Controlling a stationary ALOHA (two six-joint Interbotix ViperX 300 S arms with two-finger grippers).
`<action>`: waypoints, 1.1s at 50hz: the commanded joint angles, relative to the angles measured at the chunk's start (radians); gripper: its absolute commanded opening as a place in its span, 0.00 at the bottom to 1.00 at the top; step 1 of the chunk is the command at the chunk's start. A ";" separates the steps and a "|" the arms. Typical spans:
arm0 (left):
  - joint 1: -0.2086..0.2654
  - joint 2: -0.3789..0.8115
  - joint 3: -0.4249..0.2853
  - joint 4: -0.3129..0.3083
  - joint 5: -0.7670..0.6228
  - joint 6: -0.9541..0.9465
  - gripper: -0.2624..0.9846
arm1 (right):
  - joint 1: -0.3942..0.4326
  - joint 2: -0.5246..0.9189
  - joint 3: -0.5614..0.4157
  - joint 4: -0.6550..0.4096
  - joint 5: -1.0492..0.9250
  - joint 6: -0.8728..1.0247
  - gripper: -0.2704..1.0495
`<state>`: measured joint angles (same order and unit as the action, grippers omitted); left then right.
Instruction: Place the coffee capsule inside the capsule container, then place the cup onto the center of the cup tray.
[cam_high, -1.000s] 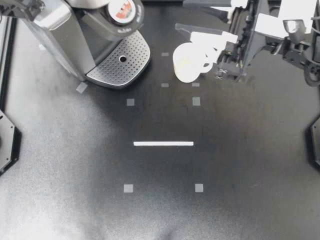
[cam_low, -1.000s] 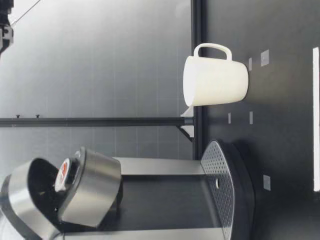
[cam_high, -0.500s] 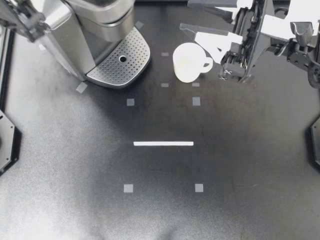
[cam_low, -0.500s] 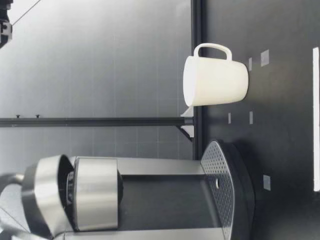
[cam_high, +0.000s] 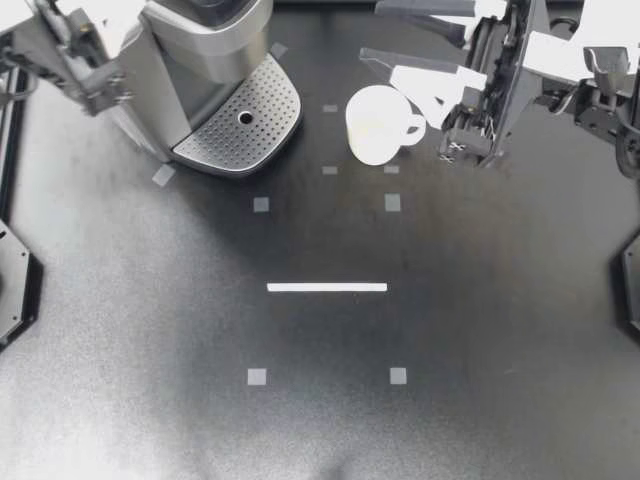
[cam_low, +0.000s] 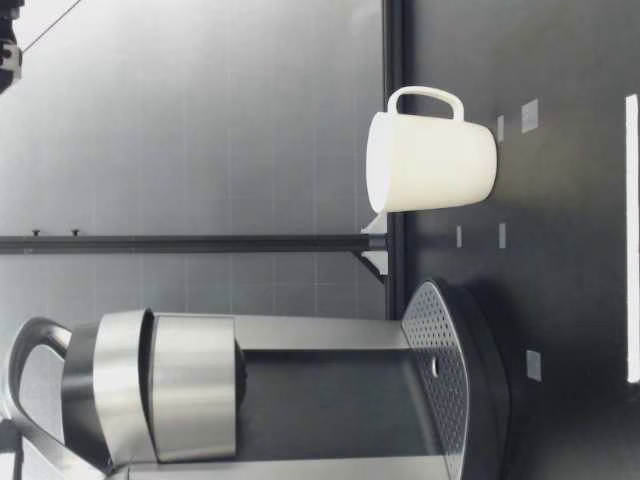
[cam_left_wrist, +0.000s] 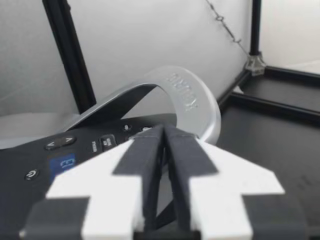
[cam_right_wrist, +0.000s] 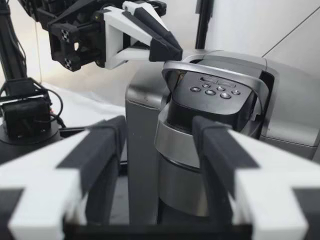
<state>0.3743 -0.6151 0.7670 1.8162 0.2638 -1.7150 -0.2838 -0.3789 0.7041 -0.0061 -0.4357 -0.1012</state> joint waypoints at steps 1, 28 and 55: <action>0.000 0.015 -0.025 0.003 0.005 -0.002 0.35 | 0.011 -0.021 -0.009 0.003 -0.012 0.002 0.63; -0.048 0.057 -0.025 -0.009 0.005 -0.003 0.35 | 0.011 -0.023 -0.003 0.002 -0.009 0.000 0.63; -0.067 0.084 -0.097 -0.015 0.029 0.031 0.35 | 0.011 -0.058 0.011 0.002 0.034 -0.002 0.63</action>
<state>0.3099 -0.5139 0.7148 1.7994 0.2715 -1.6889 -0.2777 -0.4157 0.7302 -0.0061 -0.4172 -0.1012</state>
